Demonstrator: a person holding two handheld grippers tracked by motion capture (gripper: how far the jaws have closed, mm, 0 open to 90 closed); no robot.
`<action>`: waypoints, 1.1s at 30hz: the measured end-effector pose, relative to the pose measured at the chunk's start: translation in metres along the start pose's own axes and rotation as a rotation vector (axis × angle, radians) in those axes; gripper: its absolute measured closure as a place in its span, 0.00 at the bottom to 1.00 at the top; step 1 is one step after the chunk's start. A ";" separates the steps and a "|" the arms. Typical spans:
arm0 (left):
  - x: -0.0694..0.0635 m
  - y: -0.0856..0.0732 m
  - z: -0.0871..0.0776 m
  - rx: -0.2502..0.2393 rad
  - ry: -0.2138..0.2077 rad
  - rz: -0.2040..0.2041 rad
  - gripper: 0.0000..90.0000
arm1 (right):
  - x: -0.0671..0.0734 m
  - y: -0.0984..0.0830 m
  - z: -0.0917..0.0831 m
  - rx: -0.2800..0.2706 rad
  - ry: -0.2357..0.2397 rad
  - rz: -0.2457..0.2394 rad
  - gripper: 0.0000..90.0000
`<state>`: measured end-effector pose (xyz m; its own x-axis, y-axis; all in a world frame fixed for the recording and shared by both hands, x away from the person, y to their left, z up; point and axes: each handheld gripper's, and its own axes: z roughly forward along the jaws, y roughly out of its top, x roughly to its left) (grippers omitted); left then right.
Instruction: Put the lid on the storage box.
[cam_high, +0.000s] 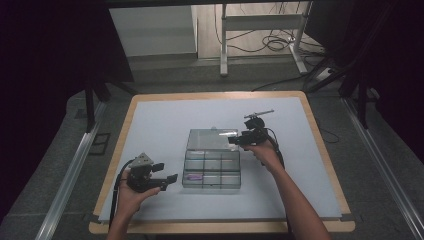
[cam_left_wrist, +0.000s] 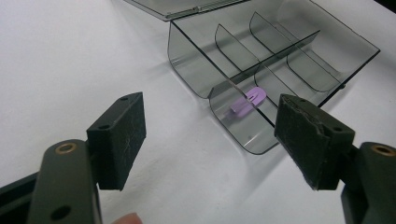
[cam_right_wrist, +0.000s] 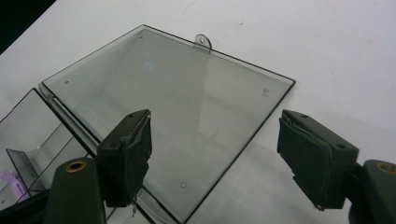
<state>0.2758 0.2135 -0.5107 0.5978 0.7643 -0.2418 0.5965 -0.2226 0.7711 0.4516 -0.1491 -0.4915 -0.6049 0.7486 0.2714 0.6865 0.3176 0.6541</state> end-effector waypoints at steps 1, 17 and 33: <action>0.000 0.000 0.000 0.000 0.000 0.000 0.28 | -0.001 0.000 0.001 0.002 0.000 0.002 0.29; -0.001 0.000 0.001 0.003 -0.001 0.001 0.28 | -0.012 -0.004 0.016 0.055 0.029 0.084 0.29; -0.001 0.000 0.002 0.005 -0.001 0.004 0.28 | -0.014 -0.006 0.023 0.078 0.085 0.149 0.30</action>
<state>0.2760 0.2113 -0.5114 0.6006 0.7627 -0.2398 0.5971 -0.2284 0.7690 0.4653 -0.1483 -0.5160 -0.5236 0.7402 0.4219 0.7982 0.2531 0.5466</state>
